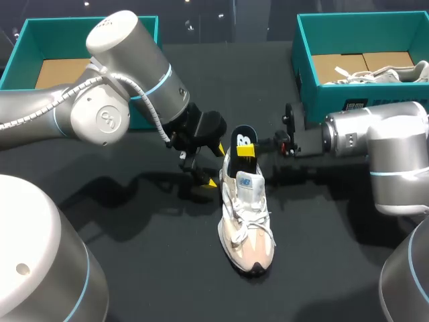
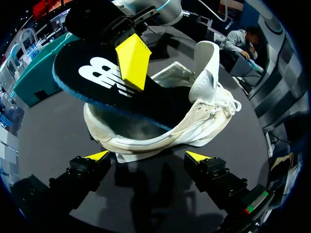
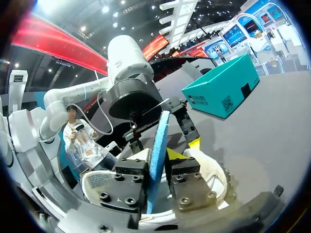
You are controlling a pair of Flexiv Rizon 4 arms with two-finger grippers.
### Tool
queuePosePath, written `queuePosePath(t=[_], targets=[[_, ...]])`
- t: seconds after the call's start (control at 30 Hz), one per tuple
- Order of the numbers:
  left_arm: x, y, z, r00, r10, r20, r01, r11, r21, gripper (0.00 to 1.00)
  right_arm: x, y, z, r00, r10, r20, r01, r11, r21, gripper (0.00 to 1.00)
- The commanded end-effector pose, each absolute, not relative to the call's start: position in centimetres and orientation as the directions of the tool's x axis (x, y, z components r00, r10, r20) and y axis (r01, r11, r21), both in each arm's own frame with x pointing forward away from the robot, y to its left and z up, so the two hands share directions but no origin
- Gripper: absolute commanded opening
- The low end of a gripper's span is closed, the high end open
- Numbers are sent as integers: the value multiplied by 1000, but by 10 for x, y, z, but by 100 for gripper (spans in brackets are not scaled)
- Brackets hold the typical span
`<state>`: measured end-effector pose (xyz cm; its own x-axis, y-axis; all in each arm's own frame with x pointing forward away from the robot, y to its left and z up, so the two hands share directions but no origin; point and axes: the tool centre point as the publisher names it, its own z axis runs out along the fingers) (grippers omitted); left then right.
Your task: Take the shoe out of the shoebox, open the shoe tongue, remove and reinsert the insole, then place the shoe into the shoebox
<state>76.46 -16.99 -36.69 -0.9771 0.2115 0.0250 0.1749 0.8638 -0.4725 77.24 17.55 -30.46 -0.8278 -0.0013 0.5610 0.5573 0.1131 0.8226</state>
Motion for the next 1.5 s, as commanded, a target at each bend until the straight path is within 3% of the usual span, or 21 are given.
queuePosePath(t=[0.03, 0.4, 0.53, 0.57, 0.83, 0.9, 0.93, 1.0, 1.03, 1.5], targets=[[765, -170, -367, -977, 212, 25, 176, 865, -470, 100, 773, 181, -315, -816, -11, 578, 572, 125, 811, 0], [765, -170, -367, -977, 212, 25, 176, 865, -470, 100, 740, 173, -343, -749, 5, 662, 659, 109, 745, 0], [765, -170, -367, -977, 212, 25, 176, 865, -470, 100, 742, 175, -325, -786, 6, 618, 615, 111, 781, 38], [765, -170, -367, -977, 212, 25, 176, 865, -470, 100, 743, 175, -321, -795, 5, 607, 603, 113, 790, 42], [765, -170, -367, -977, 212, 25, 176, 865, -470, 100, 758, 173, -305, -833, 13, 553, 549, 137, 824, 38], [765, -170, -367, -977, 212, 25, 176, 865, -470, 100, 763, 173, -305, -835, 17, 551, 547, 140, 825, 33], [765, -170, -367, -977, 212, 25, 176, 865, -470, 100, 766, 174, -306, -834, 18, 551, 548, 140, 825, 28], [765, -170, -367, -977, 212, 25, 176, 865, -470, 100, 769, 175, -309, -831, 16, 556, 553, 140, 822, 2], [765, -170, -367, -977, 212, 25, 176, 865, -470, 100, 770, 176, -312, -827, 15, 562, 558, 144, 817, 0], [765, -170, -367, -977, 212, 25, 176, 865, -470, 100, 741, 171, -332, -777, 51, 627, 626, 168, 762, 0]])
